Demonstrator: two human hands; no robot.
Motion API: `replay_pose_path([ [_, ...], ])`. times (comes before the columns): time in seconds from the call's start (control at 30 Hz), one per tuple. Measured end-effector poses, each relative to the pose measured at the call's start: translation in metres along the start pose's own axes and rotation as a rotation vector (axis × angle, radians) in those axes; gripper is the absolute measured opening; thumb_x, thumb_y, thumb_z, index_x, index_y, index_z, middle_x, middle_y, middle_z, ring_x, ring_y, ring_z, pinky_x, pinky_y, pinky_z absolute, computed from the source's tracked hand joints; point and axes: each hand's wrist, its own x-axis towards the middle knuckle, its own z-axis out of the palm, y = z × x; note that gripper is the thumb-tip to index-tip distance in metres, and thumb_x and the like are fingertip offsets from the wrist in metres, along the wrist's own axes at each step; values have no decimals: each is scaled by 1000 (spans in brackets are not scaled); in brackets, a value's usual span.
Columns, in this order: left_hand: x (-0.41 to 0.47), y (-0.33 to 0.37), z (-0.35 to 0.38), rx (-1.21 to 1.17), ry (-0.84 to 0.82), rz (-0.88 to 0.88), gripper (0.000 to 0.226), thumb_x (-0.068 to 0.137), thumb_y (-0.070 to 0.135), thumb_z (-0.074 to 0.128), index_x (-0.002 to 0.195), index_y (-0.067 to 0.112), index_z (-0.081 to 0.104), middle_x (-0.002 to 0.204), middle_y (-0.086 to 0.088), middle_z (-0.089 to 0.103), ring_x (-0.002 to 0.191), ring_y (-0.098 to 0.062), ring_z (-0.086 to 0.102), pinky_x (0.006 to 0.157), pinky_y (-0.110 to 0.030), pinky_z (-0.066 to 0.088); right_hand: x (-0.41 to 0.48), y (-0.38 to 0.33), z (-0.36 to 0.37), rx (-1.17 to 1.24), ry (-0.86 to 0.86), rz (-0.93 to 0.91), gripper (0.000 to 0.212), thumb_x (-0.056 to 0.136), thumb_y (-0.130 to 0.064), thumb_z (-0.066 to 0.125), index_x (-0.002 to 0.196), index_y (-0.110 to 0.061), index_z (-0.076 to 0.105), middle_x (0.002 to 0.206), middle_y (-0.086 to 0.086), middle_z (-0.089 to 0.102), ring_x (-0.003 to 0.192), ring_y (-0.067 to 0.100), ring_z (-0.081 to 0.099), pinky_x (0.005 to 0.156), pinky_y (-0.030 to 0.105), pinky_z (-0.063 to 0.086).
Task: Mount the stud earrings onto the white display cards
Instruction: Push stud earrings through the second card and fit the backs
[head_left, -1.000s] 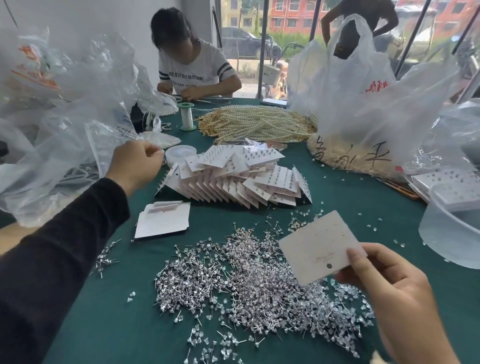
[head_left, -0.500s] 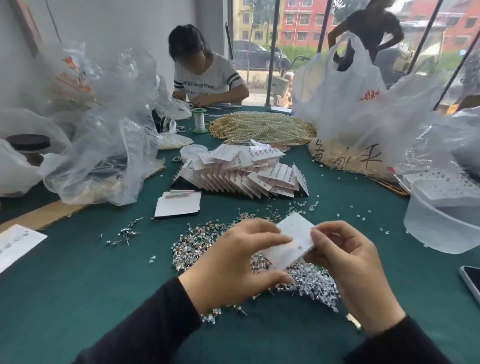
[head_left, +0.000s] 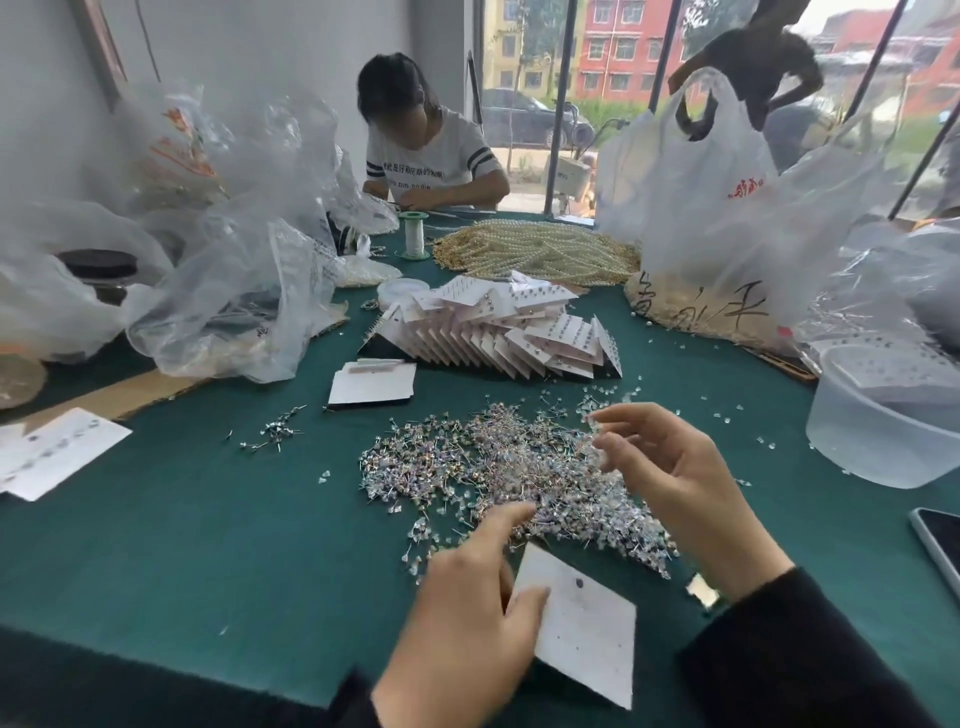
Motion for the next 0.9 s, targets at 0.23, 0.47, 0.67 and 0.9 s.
replay_pose_path([
  [0.23,-21,-8,10,637,68,173,23,58,43,78,73,29,69,51,10,60,47,-9,58,39,-17,43,-1,6,-6,-84,157,-38,16,88,-4,56,84,-16,66,71,4,64,60,16,58,54,27,49],
  [0.47,32,-14,-51,530,249,26,30,85,31,56,114,29,60,88,-4,70,85,-27,64,78,-34,50,-22,-14,-1,-605,-38,-108,26,80,-40,62,81,-15,67,71,-4,61,60,8,53,58,16,41],
  [0.67,110,-14,-48,466,-283,105,59,76,45,66,127,20,51,123,0,56,98,-7,49,91,-21,38,-80,-12,30,-973,-334,155,65,67,-80,43,110,-32,45,102,-14,32,99,5,44,81,21,39],
  [0.9,138,-3,8,628,-354,219,44,78,45,65,108,12,63,109,-4,57,102,-19,49,94,-35,43,-45,-21,-15,-506,-205,240,27,71,-35,75,86,-33,53,74,-7,63,54,1,51,51,16,41],
])
